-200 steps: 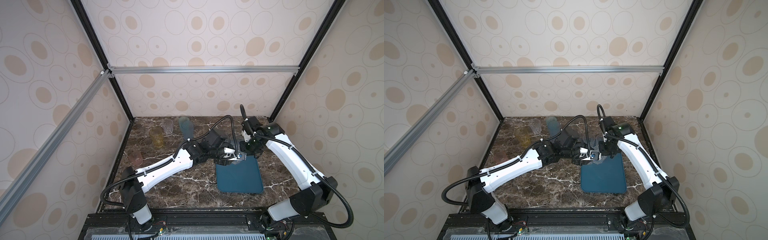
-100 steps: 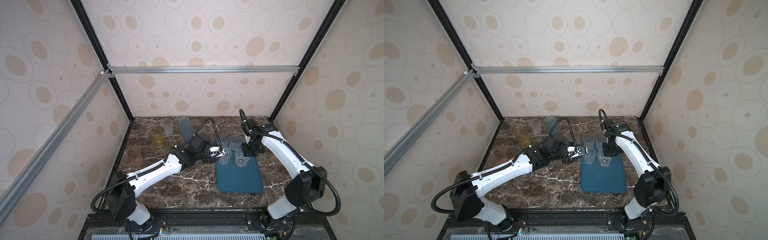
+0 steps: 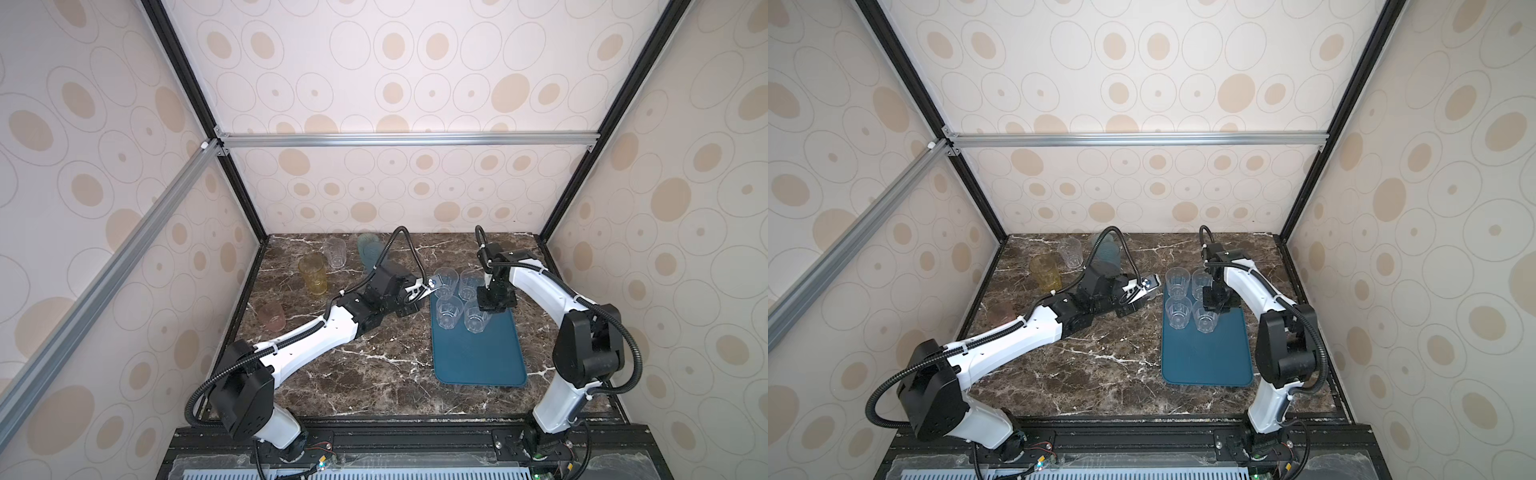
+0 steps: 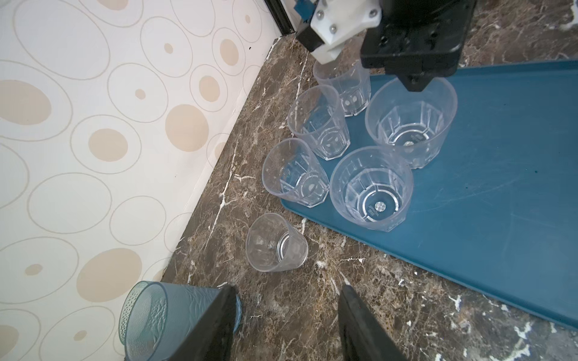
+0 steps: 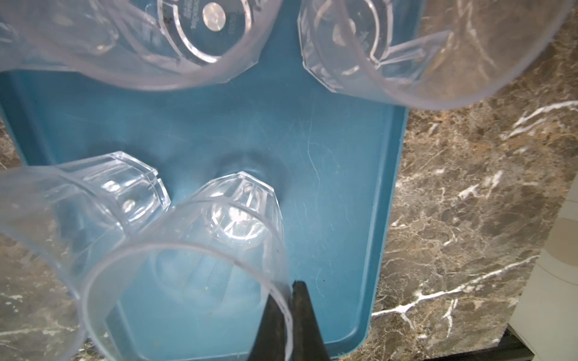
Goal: Place the glasses into the tray
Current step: Place the glass on the tray.
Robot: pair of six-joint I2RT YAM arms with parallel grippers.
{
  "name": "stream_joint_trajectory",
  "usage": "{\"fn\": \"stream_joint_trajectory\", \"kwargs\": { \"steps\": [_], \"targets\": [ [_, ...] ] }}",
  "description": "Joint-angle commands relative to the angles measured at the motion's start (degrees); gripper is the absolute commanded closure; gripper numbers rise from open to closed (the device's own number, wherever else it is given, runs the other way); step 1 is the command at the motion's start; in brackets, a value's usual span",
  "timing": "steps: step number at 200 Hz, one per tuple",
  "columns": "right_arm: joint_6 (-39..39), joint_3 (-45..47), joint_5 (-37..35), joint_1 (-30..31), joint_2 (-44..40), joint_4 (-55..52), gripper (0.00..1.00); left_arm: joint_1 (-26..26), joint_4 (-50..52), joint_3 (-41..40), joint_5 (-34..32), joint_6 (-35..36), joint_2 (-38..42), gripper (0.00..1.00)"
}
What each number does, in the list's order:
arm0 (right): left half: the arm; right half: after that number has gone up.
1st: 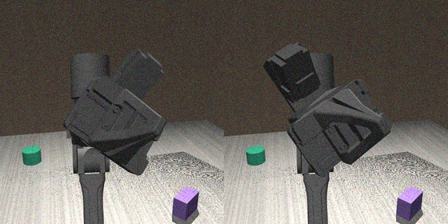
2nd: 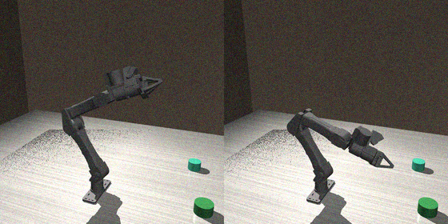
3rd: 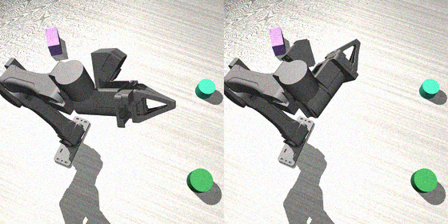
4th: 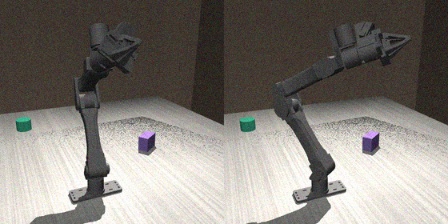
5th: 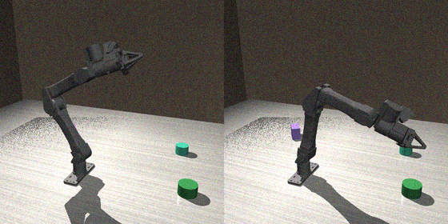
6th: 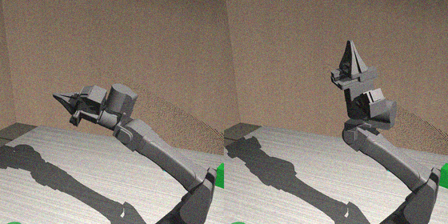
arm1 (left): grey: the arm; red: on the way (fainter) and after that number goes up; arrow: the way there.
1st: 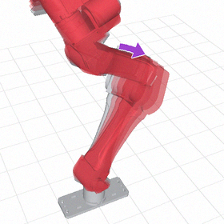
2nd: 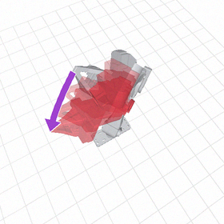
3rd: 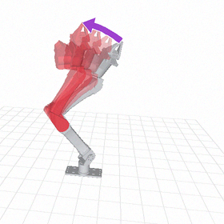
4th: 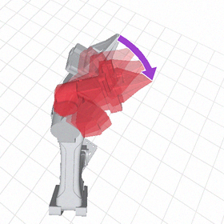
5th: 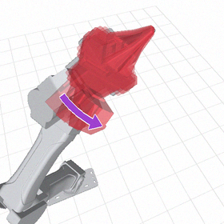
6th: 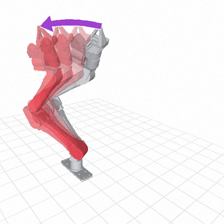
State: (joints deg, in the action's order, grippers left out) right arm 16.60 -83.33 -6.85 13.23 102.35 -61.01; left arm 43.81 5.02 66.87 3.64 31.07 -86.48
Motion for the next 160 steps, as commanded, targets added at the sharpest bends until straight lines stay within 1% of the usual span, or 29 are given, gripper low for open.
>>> {"fn": "stream_joint_trajectory", "kwargs": {
  "steps": [1, 32, 56, 98, 160],
  "targets": [
    [0.1, -1.2, 0.3, -0.7, 1.3, 0.5, 0.98, -1.2, -0.5, 0.7, -0.6, -1.5, -0.5, 0.47],
    [0.1, -2.5, 0.1, -0.7, 2.9, 0.4, 0.94, -1.7, -0.2, 0.8, -0.1, -1.8, -0.7, 0.47],
    [0.2, -2.2, -1.8, -0.7, 3.2, 0.8, 0.94, -1.9, 0.0, 0.9, 0.2, -2.1, -0.7, 0.47],
    [0.2, -2.4, -3.1, -0.8, 3.4, 1.8, 0.94, -1.9, 0.4, 1.2, 0.2, -2.3, -1.0, 0.47],
    [0.5, -2.6, -2.3, -0.8, 3.7, 2.5, 0.94, -2.4, 2.1, 2.3, 0.2, -3.4, -1.5, 0.48]
  ]
}}
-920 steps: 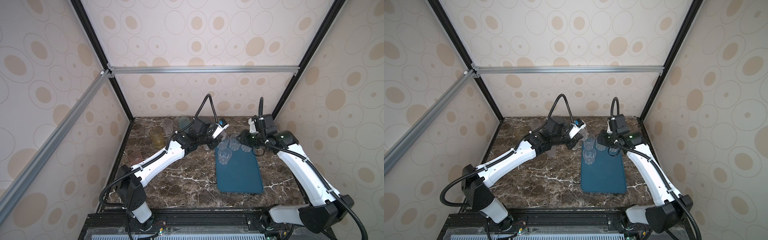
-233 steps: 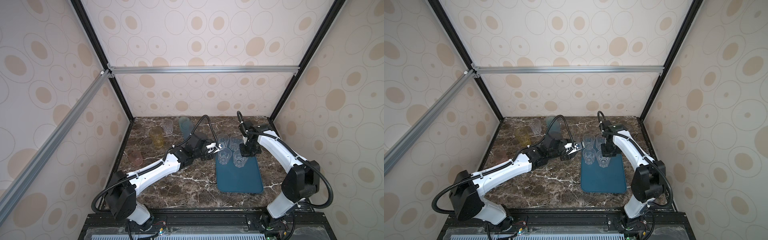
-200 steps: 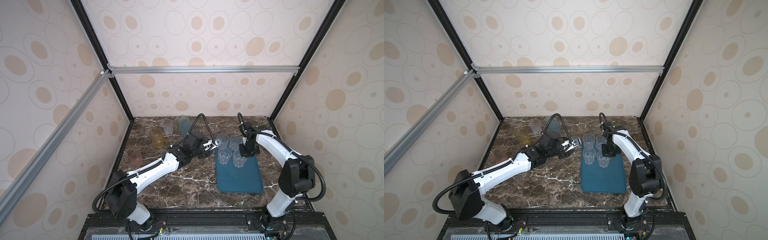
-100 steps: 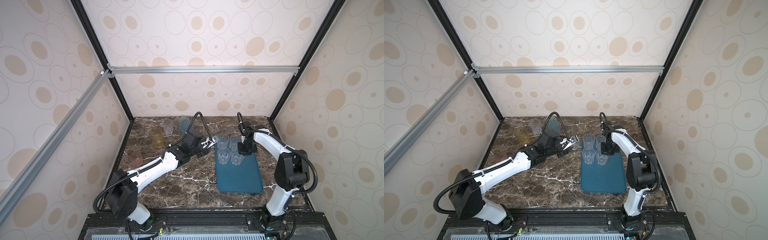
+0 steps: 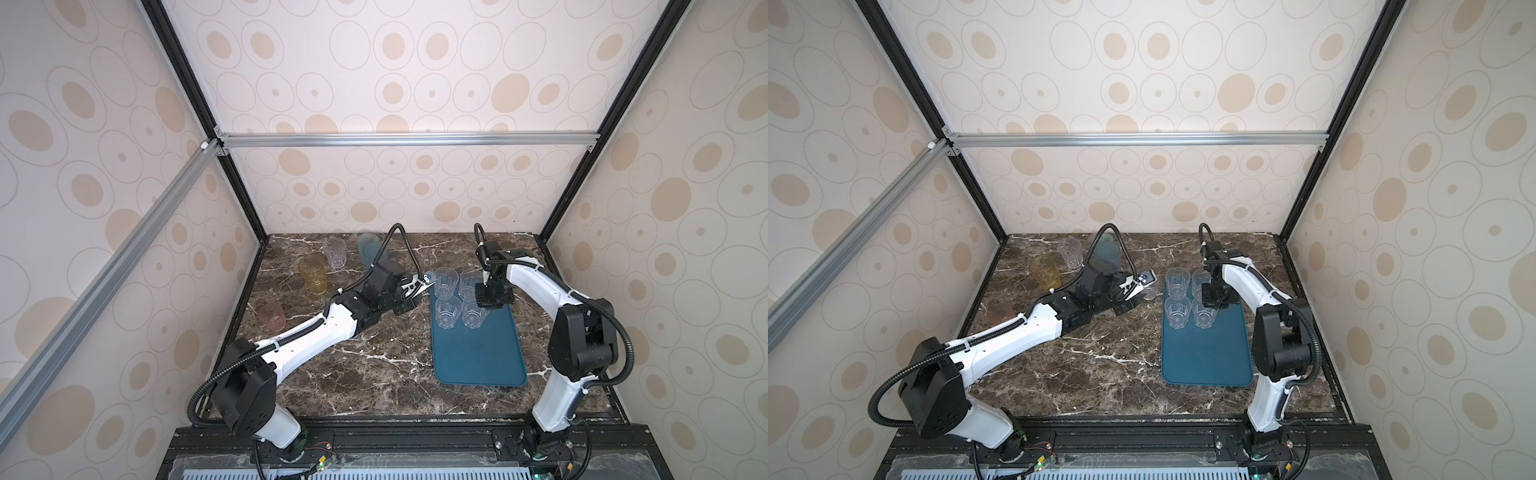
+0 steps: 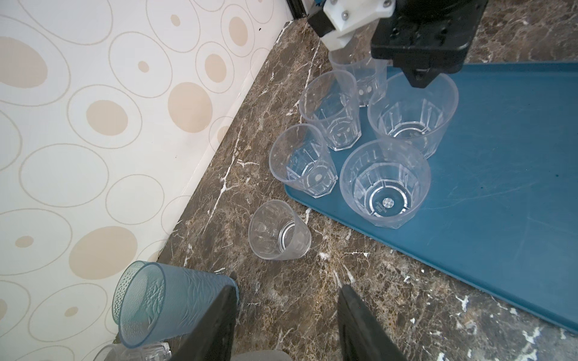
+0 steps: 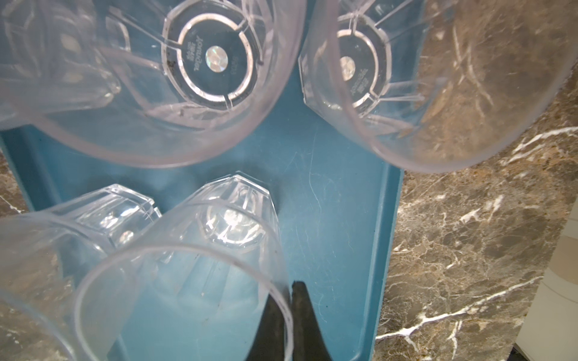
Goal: Place the glasses into the tray
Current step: Place the glass on the tray.
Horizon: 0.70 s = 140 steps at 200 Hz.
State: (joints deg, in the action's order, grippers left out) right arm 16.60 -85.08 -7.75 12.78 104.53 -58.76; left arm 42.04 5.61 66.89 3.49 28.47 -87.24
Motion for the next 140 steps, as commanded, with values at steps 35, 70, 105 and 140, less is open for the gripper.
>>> {"fn": "stream_joint_trajectory", "kwargs": {
  "steps": [35, 70, 105, 140],
  "targets": [
    [0.6, -0.9, -1.4, -0.4, 1.4, 0.0, 0.83, -0.9, 2.3, 2.8, -0.5, -1.0, -1.0, 0.48],
    [0.8, -1.7, 0.5, -0.4, -1.6, -0.8, 0.66, -1.7, 5.1, 4.6, -0.2, -1.6, -1.6, 0.48],
    [1.2, -4.2, 2.5, -0.4, -5.4, -2.7, 0.62, -2.5, 6.0, 6.1, -1.8, -2.8, -2.2, 0.48],
    [2.9, -4.5, 5.2, -0.4, -10.4, -1.9, 0.60, -5.8, 11.8, 13.6, -9.8, -7.8, -6.4, 0.50]
  ]
}}
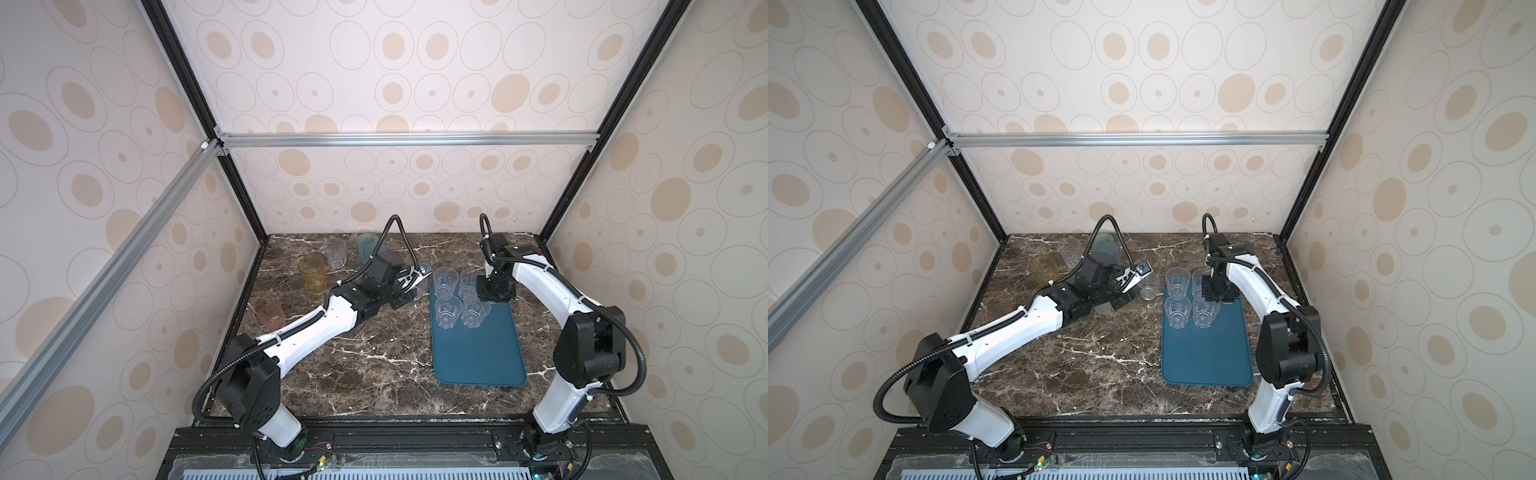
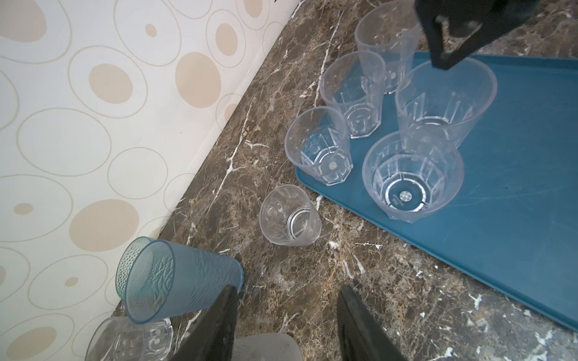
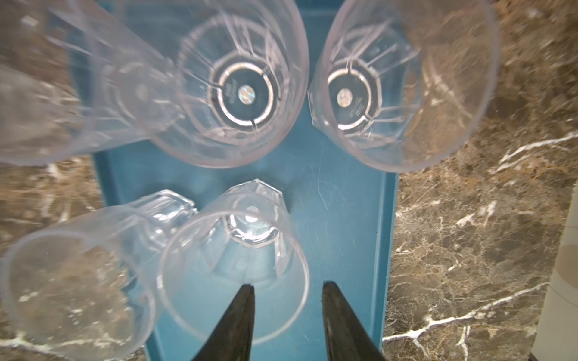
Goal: Place the glasses into the tray
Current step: Place the glass on the tray, then pick up the glass from the top-left of the table.
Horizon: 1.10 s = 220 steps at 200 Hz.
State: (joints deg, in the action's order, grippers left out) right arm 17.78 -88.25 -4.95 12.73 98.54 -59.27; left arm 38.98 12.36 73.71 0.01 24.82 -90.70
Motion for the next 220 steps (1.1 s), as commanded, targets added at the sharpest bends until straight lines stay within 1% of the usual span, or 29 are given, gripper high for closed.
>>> {"fn": "stream_joint_trajectory", "kwargs": {
  "steps": [1, 11, 18, 37, 59, 74, 95, 126, 139, 149, 156, 181, 196, 220],
  "targets": [
    [1.8, -1.2, 2.4, -0.3, -4.5, -1.3, 0.60, -2.9, 5.3, 7.0, -6.6, -4.3, -3.1, 0.50],
    [2.2, -0.7, 4.3, -0.3, -5.5, -0.5, 0.60, -4.5, 6.9, 10.3, -8.8, -6.3, -5.1, 0.51],
    [2.7, -0.2, 5.3, -0.3, -6.0, 0.1, 0.60, -5.8, 8.2, 12.6, -9.1, -7.4, -6.2, 0.53],
    [3.5, 1.1, 7.4, -0.3, -6.8, 1.7, 0.60, -9.4, 9.2, 17.2, -7.5, -10.5, -8.4, 0.54],
    [3.8, 1.7, 8.2, -0.2, -6.5, 2.0, 0.60, -13.8, 8.2, 20.1, -5.1, -12.9, -9.7, 0.54],
    [3.8, 1.9, 8.5, -0.1, -6.2, 2.0, 0.60, -17.5, 9.0, 23.0, -2.9, -13.9, -11.9, 0.52],
    [3.8, 1.8, 8.6, 0.2, -5.9, 2.2, 0.60, -22.6, 12.5, 29.0, -0.5, -14.1, -17.4, 0.50],
    [3.8, 1.5, 8.7, 0.8, -5.7, 2.1, 0.60, -27.8, 16.2, 36.6, 2.3, -13.1, -25.1, 0.50],
    [3.7, 1.2, 8.5, 1.1, -5.5, 1.7, 0.60, -30.0, 16.1, 38.0, 5.8, -13.3, -27.0, 0.51],
    [3.7, 1.0, 8.4, 1.2, -5.4, 1.5, 0.60, -30.9, 16.1, 38.6, 9.9, -12.6, -28.2, 0.51],
    [3.6, 1.0, 8.3, 1.3, -5.2, 1.5, 0.60, -31.2, 16.4, 39.0, 11.3, -11.2, -29.2, 0.51],
    [3.5, 0.1, 8.3, 1.8, -4.3, 1.1, 0.60, -31.2, 20.0, 42.5, 11.5, -7.7, -33.7, 0.51],
    [3.3, -0.8, 8.2, 2.3, -3.3, 0.7, 0.60, -31.3, 20.2, 43.4, 10.5, -7.2, -35.6, 0.52],
    [3.0, -2.7, 8.1, 3.0, -1.4, -0.3, 0.60, -31.4, 20.5, 45.1, 11.0, -7.2, -37.9, 0.53]
  ]
}}
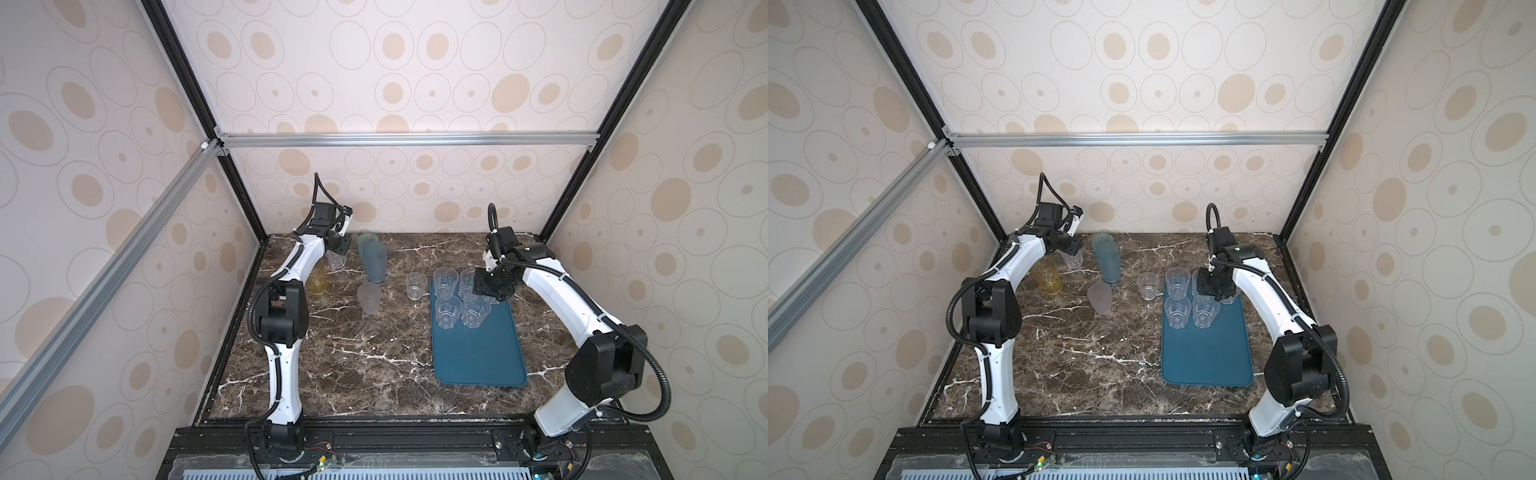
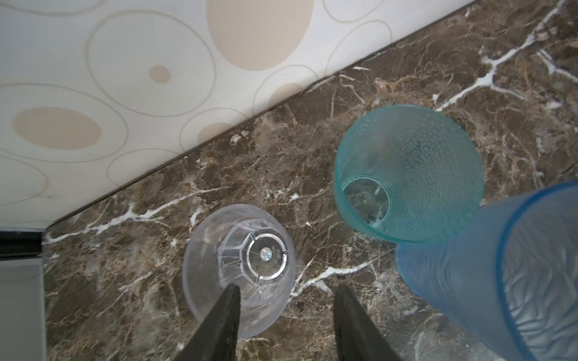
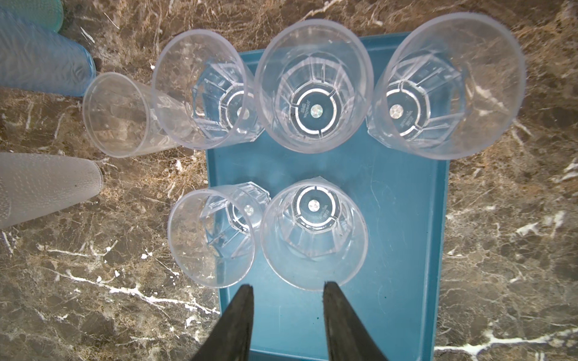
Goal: Place the glasses into the tray
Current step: Pick up the glass from the top-left of the table.
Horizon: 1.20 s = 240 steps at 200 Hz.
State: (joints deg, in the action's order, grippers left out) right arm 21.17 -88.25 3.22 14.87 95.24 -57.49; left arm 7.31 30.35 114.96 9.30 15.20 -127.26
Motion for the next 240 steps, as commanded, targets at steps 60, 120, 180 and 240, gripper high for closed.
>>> {"fn": "stream_joint_trajectory", "kwargs": {
  "steps": [60, 120, 180, 240],
  "targets": [
    [-0.3, -4.1, -0.2, 3.1, 3.8, -1.6, 0.60, 0.2, 2.0, 5.0, -1.1, 2.2, -4.5, 0.57],
    [0.6, -3.5, -0.3, 4.6, 4.3, -0.9, 0.60, 0.2, -0.2, 3.1, -3.3, 0.4, -6.1, 0.65],
    [1.0, -3.2, -1.2, 6.1, 4.1, -0.8, 0.60, 0.2, -1.9, 2.0, -4.4, 0.9, -7.8, 0.81],
    [1.8, -2.9, -1.2, 6.8, 3.5, -0.3, 0.60, 0.1, -0.4, 2.4, -2.5, -0.8, -3.0, 0.99]
  ]
}}
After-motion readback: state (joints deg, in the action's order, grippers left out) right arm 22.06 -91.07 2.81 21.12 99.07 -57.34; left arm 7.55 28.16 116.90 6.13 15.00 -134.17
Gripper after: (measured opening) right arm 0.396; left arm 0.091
